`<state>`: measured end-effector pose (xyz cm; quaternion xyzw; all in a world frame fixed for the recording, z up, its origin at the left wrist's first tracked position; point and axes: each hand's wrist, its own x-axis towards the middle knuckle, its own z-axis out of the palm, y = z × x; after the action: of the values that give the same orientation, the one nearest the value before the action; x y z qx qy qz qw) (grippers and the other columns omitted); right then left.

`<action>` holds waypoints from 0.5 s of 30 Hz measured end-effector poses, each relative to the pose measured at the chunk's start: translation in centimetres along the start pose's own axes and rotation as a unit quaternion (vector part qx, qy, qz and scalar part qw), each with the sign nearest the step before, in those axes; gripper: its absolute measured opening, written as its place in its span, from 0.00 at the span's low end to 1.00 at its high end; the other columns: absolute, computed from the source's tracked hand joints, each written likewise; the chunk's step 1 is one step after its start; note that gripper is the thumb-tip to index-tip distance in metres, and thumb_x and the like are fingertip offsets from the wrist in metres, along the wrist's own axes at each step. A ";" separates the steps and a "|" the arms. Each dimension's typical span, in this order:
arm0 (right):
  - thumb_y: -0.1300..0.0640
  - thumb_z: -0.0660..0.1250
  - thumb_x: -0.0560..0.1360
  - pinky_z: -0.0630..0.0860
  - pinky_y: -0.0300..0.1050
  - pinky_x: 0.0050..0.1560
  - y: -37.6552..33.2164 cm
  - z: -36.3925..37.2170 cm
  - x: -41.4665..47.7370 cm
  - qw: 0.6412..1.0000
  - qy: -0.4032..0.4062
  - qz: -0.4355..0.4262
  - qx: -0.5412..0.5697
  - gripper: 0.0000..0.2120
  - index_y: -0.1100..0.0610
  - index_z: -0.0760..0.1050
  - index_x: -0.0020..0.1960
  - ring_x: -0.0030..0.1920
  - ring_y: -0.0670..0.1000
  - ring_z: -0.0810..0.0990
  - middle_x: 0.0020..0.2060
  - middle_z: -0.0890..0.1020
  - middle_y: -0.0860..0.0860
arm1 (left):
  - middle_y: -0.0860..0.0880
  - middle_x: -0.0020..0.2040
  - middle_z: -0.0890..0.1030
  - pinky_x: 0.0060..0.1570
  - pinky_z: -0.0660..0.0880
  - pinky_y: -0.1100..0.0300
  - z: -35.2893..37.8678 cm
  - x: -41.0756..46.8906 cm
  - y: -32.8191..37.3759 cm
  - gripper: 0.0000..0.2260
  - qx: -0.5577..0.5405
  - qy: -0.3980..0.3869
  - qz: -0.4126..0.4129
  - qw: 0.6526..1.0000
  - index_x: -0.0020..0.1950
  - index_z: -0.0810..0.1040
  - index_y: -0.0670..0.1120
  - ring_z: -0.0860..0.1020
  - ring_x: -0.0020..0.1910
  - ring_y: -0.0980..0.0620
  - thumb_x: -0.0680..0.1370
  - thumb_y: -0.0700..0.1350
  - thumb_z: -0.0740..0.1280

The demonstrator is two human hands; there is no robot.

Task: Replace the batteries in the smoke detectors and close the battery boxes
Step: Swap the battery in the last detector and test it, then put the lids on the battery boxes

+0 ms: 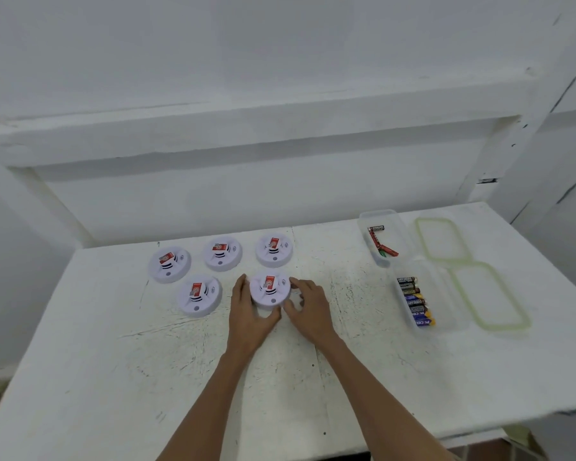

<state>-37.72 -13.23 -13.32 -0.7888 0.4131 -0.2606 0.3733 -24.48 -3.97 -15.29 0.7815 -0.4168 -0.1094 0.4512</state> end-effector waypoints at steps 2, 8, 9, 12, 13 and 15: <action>0.50 0.70 0.74 0.76 0.47 0.56 -0.1 -0.1 0.0 1.000 -0.002 0.013 0.022 0.24 0.51 0.73 0.68 0.56 0.49 0.74 0.59 0.77 0.47 | 0.44 0.79 0.67 0.75 0.67 0.49 0.0 0.0 -0.1 0.45 -0.008 -0.008 0.000 1.000 0.81 0.62 0.42 0.65 0.79 0.45 0.69 0.51 0.80; 0.56 0.69 0.75 0.76 0.41 0.55 0.0 -0.9 0.5 0.998 -0.022 0.037 0.040 0.21 0.54 0.72 0.68 0.53 0.49 0.76 0.58 0.77 0.48 | 0.47 0.78 0.68 0.73 0.60 0.73 -0.2 -0.1 0.3 0.38 -0.038 0.001 0.015 0.999 0.79 0.64 0.43 0.66 0.77 0.53 0.75 0.51 0.76; 0.58 0.68 0.76 0.76 0.40 0.54 0.0 -1.1 0.6 0.998 -0.020 0.044 0.044 0.21 0.55 0.72 0.67 0.51 0.48 0.77 0.57 0.78 0.49 | 0.48 0.77 0.69 0.73 0.61 0.73 -0.4 -0.2 0.5 0.35 -0.038 0.010 0.021 0.999 0.79 0.64 0.43 0.66 0.76 0.53 0.76 0.51 0.74; 0.61 0.66 0.76 0.77 0.34 0.50 0.2 -2.2 0.9 0.997 -0.026 0.052 0.055 0.19 0.56 0.74 0.66 0.46 0.44 0.79 0.54 0.80 0.49 | 0.48 0.74 0.71 0.71 0.61 0.74 -0.2 -0.6 2.3 0.29 -0.039 0.033 0.042 0.998 0.76 0.68 0.42 0.68 0.73 0.55 0.78 0.50 0.69; 0.60 0.66 0.77 0.75 0.31 0.47 0.2 -2.8 1.0 0.997 -0.032 0.049 0.052 0.18 0.56 0.74 0.66 0.45 0.42 0.79 0.53 0.80 0.49 | 0.48 0.72 0.72 0.71 0.62 0.74 0.1 -0.5 3.2 0.27 -0.039 0.032 0.053 0.997 0.75 0.70 0.41 0.69 0.72 0.56 0.78 0.48 0.69; 0.59 0.65 0.77 0.73 0.29 0.43 0.2 -4.1 1.4 0.998 -0.045 0.036 0.038 0.15 0.55 0.76 0.64 0.41 0.41 0.79 0.51 0.81 0.48 | 0.50 0.69 0.74 0.69 0.67 0.70 1.0 -0.1 5.1 0.21 -0.048 0.019 0.076 0.996 0.71 0.73 0.42 0.71 0.69 0.57 0.78 0.44 0.67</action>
<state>-40.03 -16.03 -10.97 -0.7697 0.4136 -0.2268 0.4303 -27.90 -5.77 -11.82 0.7269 -0.4603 -0.0799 0.5034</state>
